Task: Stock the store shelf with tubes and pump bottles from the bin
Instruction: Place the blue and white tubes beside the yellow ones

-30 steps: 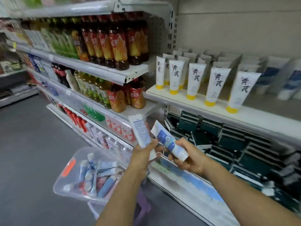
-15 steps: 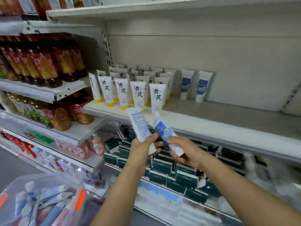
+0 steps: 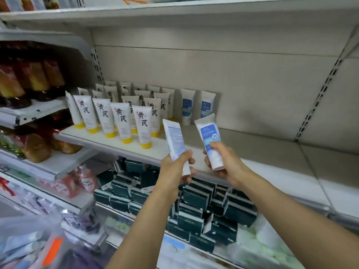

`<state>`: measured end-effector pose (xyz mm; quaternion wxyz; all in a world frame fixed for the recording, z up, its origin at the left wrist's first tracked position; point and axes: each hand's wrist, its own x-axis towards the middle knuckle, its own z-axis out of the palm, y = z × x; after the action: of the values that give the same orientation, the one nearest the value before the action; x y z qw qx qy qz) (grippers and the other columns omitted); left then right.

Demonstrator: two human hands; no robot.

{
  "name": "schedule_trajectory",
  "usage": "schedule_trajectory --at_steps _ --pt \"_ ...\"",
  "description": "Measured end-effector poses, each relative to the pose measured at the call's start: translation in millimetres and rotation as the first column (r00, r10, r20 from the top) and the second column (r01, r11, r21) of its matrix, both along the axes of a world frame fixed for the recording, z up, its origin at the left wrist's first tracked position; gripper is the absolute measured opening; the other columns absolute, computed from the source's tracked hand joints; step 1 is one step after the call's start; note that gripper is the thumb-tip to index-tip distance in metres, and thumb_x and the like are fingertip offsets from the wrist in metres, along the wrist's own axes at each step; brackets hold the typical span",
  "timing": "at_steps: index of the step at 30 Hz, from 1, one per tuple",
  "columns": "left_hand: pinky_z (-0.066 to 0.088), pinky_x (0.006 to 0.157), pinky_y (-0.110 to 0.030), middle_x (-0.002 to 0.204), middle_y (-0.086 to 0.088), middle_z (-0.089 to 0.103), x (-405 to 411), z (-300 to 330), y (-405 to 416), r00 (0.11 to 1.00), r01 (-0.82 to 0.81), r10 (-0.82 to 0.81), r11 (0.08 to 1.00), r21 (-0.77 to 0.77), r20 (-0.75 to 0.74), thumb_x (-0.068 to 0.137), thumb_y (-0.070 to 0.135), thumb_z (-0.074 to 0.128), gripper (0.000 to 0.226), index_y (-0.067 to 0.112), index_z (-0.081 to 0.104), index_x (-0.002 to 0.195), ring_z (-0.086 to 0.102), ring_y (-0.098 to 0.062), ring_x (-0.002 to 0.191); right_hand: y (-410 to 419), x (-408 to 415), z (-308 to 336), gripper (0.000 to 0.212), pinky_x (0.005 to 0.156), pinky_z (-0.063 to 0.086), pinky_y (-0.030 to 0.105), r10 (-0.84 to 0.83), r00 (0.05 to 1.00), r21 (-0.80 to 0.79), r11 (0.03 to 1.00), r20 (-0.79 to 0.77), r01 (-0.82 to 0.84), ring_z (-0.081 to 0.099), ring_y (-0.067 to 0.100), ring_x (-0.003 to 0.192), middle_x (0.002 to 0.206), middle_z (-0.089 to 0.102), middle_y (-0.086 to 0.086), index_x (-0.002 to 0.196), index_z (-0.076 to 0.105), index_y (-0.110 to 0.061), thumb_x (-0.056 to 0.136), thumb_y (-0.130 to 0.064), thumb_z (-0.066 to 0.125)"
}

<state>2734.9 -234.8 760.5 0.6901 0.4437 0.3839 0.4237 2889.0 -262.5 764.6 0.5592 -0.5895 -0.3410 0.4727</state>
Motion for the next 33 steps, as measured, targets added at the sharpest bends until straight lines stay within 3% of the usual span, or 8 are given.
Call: schedule_trajectory --at_steps 7,11,14,17,21,24,27,33 --pt "0.033 0.040 -0.022 0.073 -0.005 0.061 26.1 9.6 29.3 0.999 0.049 -0.049 0.999 -0.012 -0.022 0.093 0.035 0.061 0.024 0.013 0.058 0.103 0.053 -0.016 0.051 35.7 35.6 4.1 0.025 0.055 0.033 0.026 -0.218 0.968 -0.015 0.975 0.121 0.222 0.049 0.016 0.059 0.069 0.055 0.003 0.093 0.058 -0.015 0.092 -0.039 0.051" --pt "0.032 0.040 -0.023 0.076 -0.007 0.062 32.2 14.0 59.2 0.995 0.081 -0.082 0.997 -0.017 -0.056 0.093 0.037 0.062 0.027 0.011 0.059 0.101 0.054 -0.016 0.051 64.3 51.6 4.1 0.029 0.071 0.041 0.028 -0.337 0.912 -0.001 0.938 0.235 0.347 0.058 0.021 0.079 0.095 0.064 0.005 0.104 0.058 -0.016 0.092 -0.042 0.056" --pt "0.032 0.039 -0.022 0.077 -0.007 0.062 36.4 17.8 82.8 0.991 0.108 -0.109 0.994 -0.012 -0.074 0.093 0.034 0.061 0.021 0.014 0.058 0.099 0.055 -0.016 0.051 85.6 68.7 3.2 0.030 0.067 0.044 0.028 -0.329 0.856 0.078 0.942 0.398 0.326 0.060 0.019 0.084 0.104 0.067 0.007 0.108 0.058 -0.013 0.091 -0.038 0.060" --pt "0.033 0.038 -0.022 0.079 -0.008 0.062 42.3 18.5 104.6 0.985 0.138 -0.139 0.990 -0.017 -0.105 0.093 0.029 0.060 0.018 0.012 0.056 0.099 0.056 -0.017 0.050 102.4 87.5 0.7 0.028 0.076 0.052 0.034 -0.298 0.810 0.168 0.954 0.504 0.247 0.067 0.020 0.088 0.101 0.070 0.007 0.108 0.061 -0.011 0.087 -0.028 0.068" --pt "0.034 0.037 -0.022 0.083 -0.010 0.066 49.6 13.8 127.2 0.980 0.151 -0.152 0.988 -0.015 -0.129 0.092 0.028 0.062 0.022 0.009 0.055 0.099 0.057 -0.017 0.049 125.3 99.3 -9.9 0.024 0.077 0.053 0.035 -0.258 0.748 0.113 0.964 0.611 0.240 0.067 0.021 0.083 0.092 0.069 0.004 0.094 0.057 -0.020 0.078 -0.014 0.074" --pt "0.036 0.039 -0.022 0.087 -0.011 0.067 52.7 10.1 139.0 0.976 0.173 -0.172 0.985 -0.005 -0.132 0.092 0.029 0.063 0.022 0.013 0.055 0.104 0.059 -0.016 0.049 141.4 101.8 -12.6 0.043 0.084 0.054 0.040 -0.271 0.729 0.076 0.954 0.629 0.290 0.067 0.023 0.091 0.101 0.069 0.004 0.108 0.055 -0.018 0.069 -0.018 0.075" --pt "0.037 0.040 -0.022 0.086 -0.009 0.068 55.5 7.0 148.1 0.975 0.181 -0.182 0.983 -0.019 -0.123 0.090 0.031 0.065 0.026 0.015 0.055 0.108 0.060 -0.015 0.050 152.4 103.6 -10.3 0.040 0.087 0.054 0.044 -0.290 0.717 0.081 0.947 0.634 0.311 0.066 0.026 0.092 0.102 0.069 0.008 0.104 0.055 -0.020 0.073 -0.003 0.074" --pt "0.038 0.040 -0.021 0.084 -0.009 0.068 63.3 1.9 158.3 0.978 0.181 -0.184 0.983 -0.037 -0.102 0.088 0.032 0.067 0.038 0.013 0.055 0.119 0.061 -0.016 0.049 161.6 107.9 -11.7 0.042 0.086 0.053 0.042 -0.307 0.695 0.075 0.936 0.651 0.343 0.065 0.025 0.095 0.105 0.069 0.008 0.107 0.057 -0.020 0.074 -0.001 0.073"
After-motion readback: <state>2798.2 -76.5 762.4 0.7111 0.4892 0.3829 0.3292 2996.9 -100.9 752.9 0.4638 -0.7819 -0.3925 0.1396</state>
